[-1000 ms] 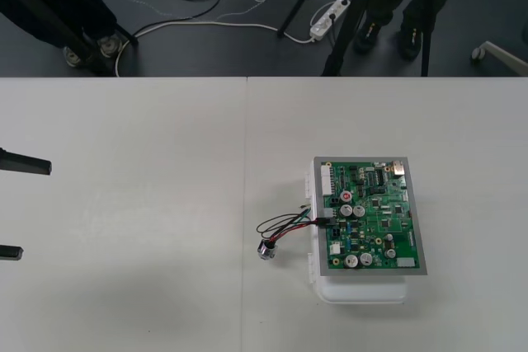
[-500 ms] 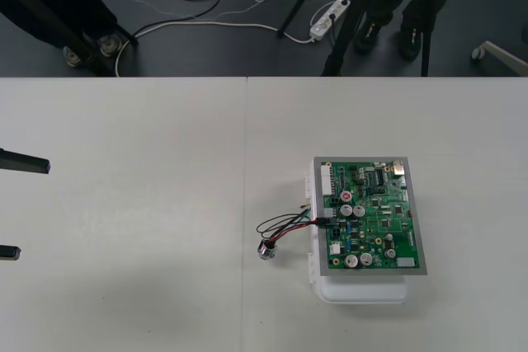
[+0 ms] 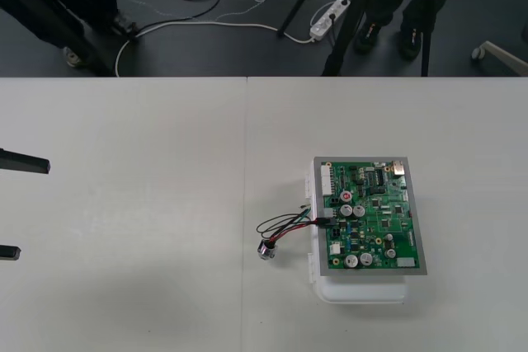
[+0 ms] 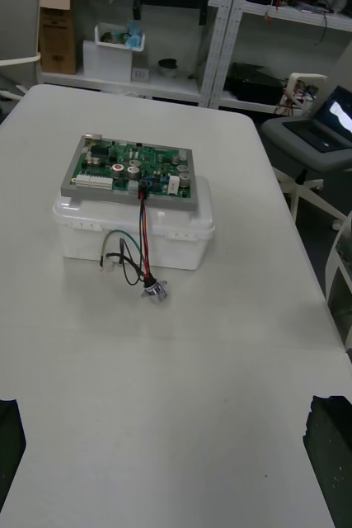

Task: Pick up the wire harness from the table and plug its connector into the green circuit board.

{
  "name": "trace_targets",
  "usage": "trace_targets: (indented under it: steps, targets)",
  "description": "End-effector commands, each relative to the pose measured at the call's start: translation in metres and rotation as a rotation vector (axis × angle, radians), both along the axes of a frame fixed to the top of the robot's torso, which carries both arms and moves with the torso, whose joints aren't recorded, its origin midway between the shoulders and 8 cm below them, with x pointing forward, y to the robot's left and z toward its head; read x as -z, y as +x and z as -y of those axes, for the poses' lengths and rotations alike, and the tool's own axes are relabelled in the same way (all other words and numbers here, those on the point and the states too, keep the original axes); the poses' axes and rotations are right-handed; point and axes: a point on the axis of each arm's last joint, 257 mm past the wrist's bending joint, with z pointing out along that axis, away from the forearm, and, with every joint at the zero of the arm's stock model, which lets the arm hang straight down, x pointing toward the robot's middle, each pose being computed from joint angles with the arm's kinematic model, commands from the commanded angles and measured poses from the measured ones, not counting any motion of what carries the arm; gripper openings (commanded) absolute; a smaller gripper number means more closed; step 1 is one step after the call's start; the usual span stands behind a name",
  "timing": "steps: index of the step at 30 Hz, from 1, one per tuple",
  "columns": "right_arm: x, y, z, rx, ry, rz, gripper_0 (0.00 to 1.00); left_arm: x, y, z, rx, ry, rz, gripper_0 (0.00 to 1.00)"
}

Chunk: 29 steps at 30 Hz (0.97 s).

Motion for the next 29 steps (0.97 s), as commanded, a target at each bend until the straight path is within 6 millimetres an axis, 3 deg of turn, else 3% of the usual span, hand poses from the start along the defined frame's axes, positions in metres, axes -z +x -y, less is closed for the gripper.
trace_targets:
  steps: [1,29]
  targets:
    - [-0.0113,-0.003,0.0064,-0.012,-0.044,0.017,1.0,-0.0044,-0.0148,-0.0065,0.018,0.047,-0.066,1.0]
    - [-0.0113,-0.003,0.0064,-0.012,-0.044,0.017,1.0,-0.0044,-0.0148,-0.0065,0.018,0.047,-0.066,1.0]
